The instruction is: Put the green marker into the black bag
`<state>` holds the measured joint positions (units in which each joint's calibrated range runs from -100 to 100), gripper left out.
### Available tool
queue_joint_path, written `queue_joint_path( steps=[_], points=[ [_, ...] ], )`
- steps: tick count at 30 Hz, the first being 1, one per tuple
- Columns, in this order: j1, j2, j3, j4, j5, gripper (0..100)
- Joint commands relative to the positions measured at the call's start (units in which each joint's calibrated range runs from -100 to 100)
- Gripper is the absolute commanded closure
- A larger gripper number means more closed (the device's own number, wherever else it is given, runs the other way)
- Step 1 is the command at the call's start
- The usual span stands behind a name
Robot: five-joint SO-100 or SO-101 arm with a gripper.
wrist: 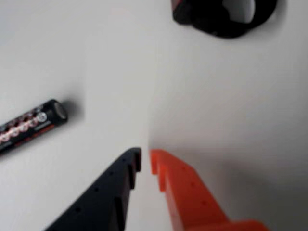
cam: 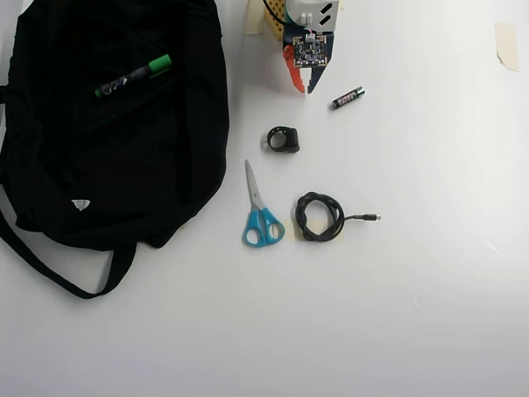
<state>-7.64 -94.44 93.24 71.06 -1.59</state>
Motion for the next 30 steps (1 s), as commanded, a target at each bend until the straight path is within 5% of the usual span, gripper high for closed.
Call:
queue_joint_path(
  steps=[1,30],
  points=[
    [-0.4,0.0,0.6,1.5,-0.1,98],
    [0.2,0.1,6.3,-2.8,-0.1,98]
  ],
)
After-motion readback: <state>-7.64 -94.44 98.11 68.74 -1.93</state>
